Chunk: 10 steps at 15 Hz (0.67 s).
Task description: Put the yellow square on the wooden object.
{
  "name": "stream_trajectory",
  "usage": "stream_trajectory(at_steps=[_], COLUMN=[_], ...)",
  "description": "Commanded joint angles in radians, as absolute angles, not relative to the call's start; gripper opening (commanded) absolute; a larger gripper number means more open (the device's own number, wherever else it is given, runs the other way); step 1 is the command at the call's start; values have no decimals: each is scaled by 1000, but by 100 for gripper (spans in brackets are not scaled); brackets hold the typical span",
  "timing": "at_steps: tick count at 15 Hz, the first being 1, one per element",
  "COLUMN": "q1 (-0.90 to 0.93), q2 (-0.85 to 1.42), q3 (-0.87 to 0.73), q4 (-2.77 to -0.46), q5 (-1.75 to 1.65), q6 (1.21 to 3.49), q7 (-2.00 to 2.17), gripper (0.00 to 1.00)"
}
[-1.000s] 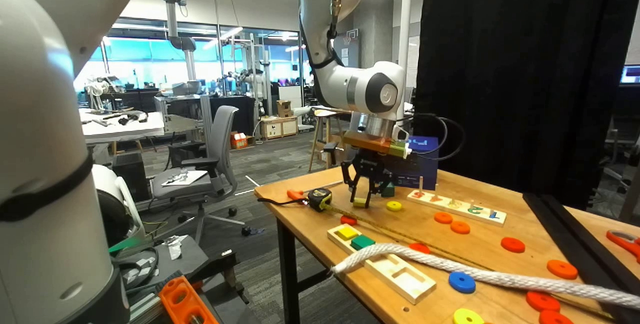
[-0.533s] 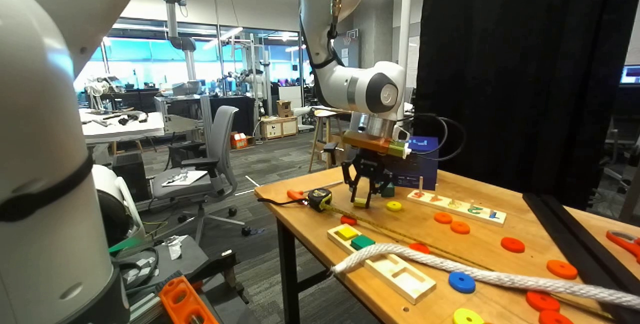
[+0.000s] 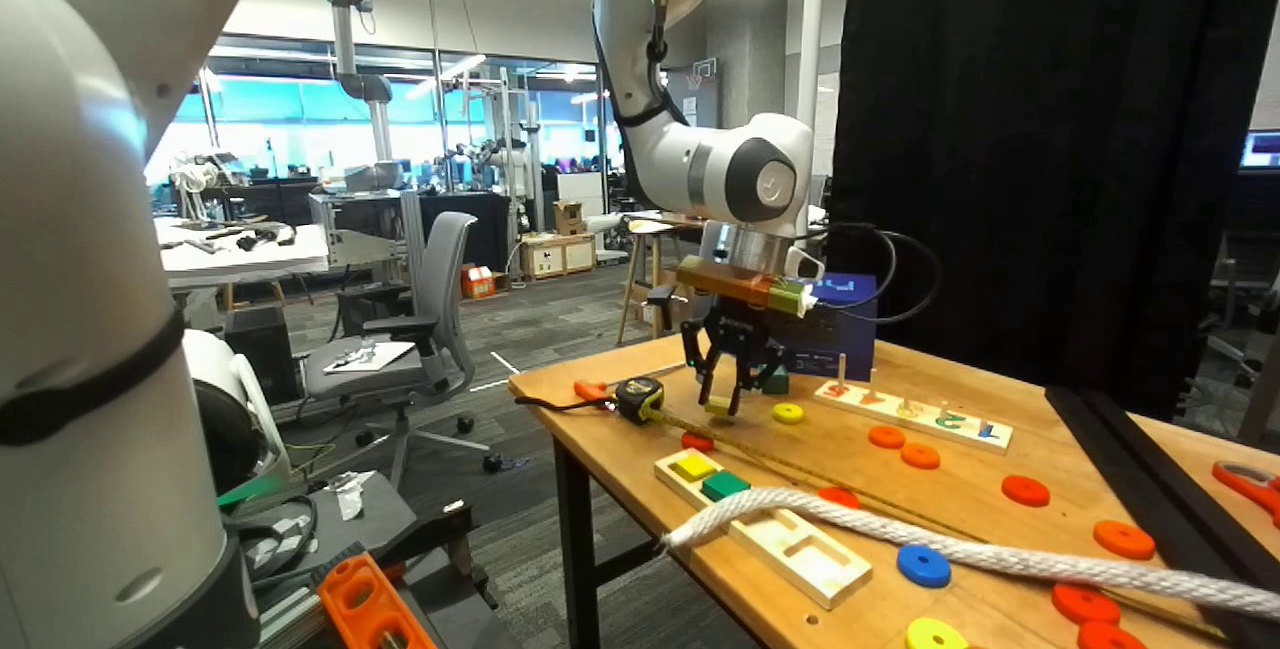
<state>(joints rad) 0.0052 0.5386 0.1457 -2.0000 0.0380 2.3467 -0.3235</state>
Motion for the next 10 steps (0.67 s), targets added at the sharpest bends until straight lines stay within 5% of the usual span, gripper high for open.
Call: stream_trajectory(at_steps=[1, 10], q1=[-16, -55], q2=[435, 282], q3=[150, 114], q4=[-2136, -2340], q5=[86, 165], q6=[2425, 2594], q7=[-299, -217], gripper=[25, 25])
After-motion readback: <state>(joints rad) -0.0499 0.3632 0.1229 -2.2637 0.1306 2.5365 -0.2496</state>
